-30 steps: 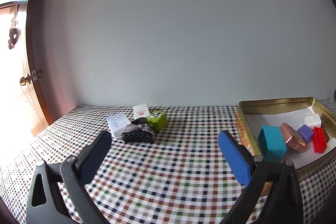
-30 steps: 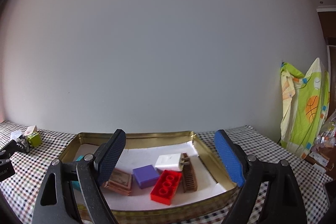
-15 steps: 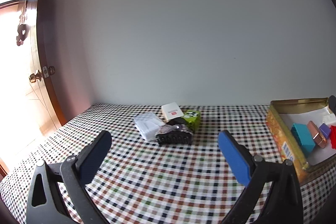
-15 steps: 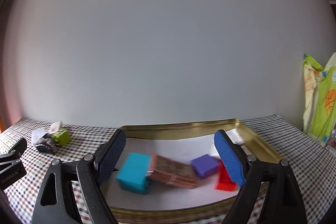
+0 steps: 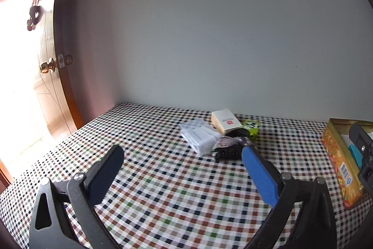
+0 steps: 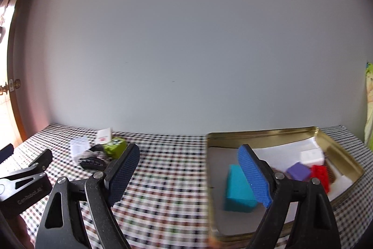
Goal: Organize rigid objects
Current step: 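Withdraw both open tools from the tin toward the remaining table items, then grasp the black sequined hair clip with the right tool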
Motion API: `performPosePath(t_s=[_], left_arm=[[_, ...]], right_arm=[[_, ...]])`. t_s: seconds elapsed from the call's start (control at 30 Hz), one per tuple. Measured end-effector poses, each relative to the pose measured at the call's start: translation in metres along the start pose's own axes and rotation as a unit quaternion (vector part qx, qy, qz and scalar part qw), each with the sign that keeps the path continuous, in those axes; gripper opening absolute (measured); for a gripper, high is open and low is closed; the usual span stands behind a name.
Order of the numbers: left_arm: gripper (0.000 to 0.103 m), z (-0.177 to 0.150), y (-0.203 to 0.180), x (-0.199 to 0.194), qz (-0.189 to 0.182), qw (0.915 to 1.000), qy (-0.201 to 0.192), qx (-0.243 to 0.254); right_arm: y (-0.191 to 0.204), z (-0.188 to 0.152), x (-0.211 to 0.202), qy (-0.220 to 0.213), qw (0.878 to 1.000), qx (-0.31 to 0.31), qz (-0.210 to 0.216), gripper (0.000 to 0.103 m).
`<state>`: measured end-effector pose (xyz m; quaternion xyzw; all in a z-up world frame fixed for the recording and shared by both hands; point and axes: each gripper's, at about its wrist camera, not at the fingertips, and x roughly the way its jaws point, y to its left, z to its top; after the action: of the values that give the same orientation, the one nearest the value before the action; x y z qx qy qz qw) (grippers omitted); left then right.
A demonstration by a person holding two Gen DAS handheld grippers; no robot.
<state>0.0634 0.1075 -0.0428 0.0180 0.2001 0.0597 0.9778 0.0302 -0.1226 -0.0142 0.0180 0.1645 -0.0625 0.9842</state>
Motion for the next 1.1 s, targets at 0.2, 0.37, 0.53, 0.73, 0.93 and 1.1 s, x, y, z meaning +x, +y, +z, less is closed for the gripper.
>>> performPosePath(t_s=[0.2, 0.37, 0.53, 0.73, 0.93, 1.1], left_arm=[[0.103, 0.003, 0.021, 0.017, 0.024, 0.9997, 0.009, 0.003], [0.103, 0.008, 0.044, 0.039, 0.044, 0.9986, 0.03, -0.003], [0.103, 0.012, 0.061, 0.061, 0.062, 0.9969, 0.048, 0.0], [0.103, 0.014, 0.083, 0.081, 0.049, 0.9951, 0.079, -0.033], [0.103, 0.01, 0.095, 0.093, 0.038, 0.9912, 0.111, -0.062], [0.103, 0.01, 0.097, 0.093, 0.043, 0.9912, 0.108, -0.064]], right_arm=[[0.027, 0.002, 0.014, 0.023, 0.999, 0.003, 0.025, 0.088], [0.047, 0.003, 0.028, 0.048, 0.998, 0.005, 0.044, 0.088], [0.07, 0.003, 0.053, 0.092, 0.994, -0.003, 0.066, 0.088], [0.09, -0.001, 0.087, 0.158, 0.983, 0.018, 0.095, 0.088], [0.123, -0.004, 0.114, 0.201, 0.974, -0.001, 0.108, 0.088], [0.147, -0.007, 0.138, 0.241, 0.966, -0.026, 0.09, 0.088]])
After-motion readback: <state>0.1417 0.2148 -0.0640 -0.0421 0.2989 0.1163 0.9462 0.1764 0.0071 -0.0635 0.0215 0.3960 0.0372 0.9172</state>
